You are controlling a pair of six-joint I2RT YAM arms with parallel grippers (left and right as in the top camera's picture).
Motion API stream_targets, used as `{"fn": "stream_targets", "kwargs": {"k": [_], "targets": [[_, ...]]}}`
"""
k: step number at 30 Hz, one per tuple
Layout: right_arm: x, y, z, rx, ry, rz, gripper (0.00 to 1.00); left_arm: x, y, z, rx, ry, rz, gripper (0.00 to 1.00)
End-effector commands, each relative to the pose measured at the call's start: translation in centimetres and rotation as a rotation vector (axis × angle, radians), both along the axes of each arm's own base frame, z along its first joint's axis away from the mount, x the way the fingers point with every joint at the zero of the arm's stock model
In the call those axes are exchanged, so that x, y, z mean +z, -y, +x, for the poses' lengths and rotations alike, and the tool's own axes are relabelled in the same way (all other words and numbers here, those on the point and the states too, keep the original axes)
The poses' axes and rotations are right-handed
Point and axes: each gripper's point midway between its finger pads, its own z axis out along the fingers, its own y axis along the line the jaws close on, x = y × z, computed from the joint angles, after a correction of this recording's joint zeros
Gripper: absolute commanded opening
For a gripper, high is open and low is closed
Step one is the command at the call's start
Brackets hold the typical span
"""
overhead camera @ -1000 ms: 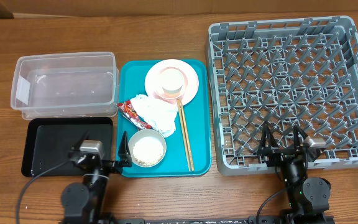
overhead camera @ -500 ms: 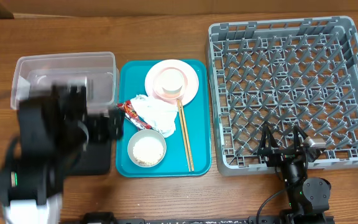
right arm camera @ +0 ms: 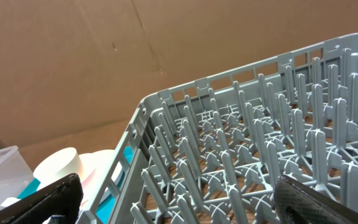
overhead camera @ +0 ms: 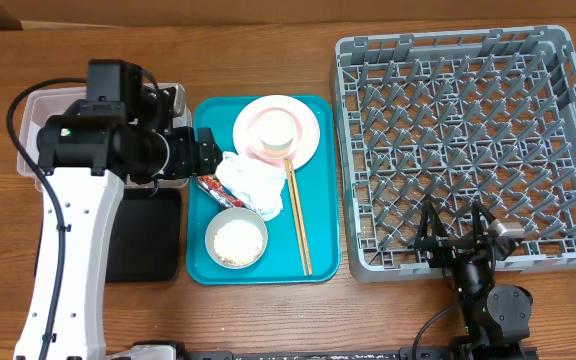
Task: Sort waste into correct bins and load items into the dishwasher
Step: 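Reach the left gripper to the white tissue on the teal tray and grasp it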
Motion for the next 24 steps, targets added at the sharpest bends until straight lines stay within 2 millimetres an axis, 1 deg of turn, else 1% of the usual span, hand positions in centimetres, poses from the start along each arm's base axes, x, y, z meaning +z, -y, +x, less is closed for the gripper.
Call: {"fn": "stream_targets", "kwargs": {"k": [1, 3, 8, 14, 15, 19, 22, 24], "targets": [[-0.1, -0.1, 0.0, 0.006, 0.006, -0.002, 1.00, -1.2, -1.7, 0.0, 0.102, -0.031, 0.091, 0.91], [-0.1, -0.1, 0.0, 0.006, 0.006, -0.002, 1.00, -1.5, -1.7, 0.1, 0.114, -0.032, 0.097, 0.90], [-0.1, -0.1, 0.0, 0.006, 0.006, -0.002, 1.00, -2.7, -0.8, 0.0, 0.116, -0.049, 0.106, 0.89], [-0.1, -0.1, 0.0, 0.006, 0.006, -0.002, 1.00, -5.9, 1.4, -0.4, 0.058, -0.069, 0.114, 0.88], [-0.1, -0.1, 0.0, 0.007, 0.006, -0.003, 1.00, -6.8, 1.7, -0.5, 0.048, -0.071, 0.116, 0.87], [-0.1, -0.1, 0.0, 0.006, 0.006, -0.003, 1.00, -8.9, 1.9, -0.2, 0.065, -0.065, 0.124, 0.88], [-0.1, -0.1, 0.0, 0.006, 0.006, -0.002, 1.00, -10.2, 2.0, 0.4, 0.074, -0.040, 0.116, 0.86], [-0.1, -0.1, 0.0, 0.006, 0.006, -0.003, 1.00, -10.8, 2.1, 0.9, 0.079, -0.015, 0.108, 0.83]]}}
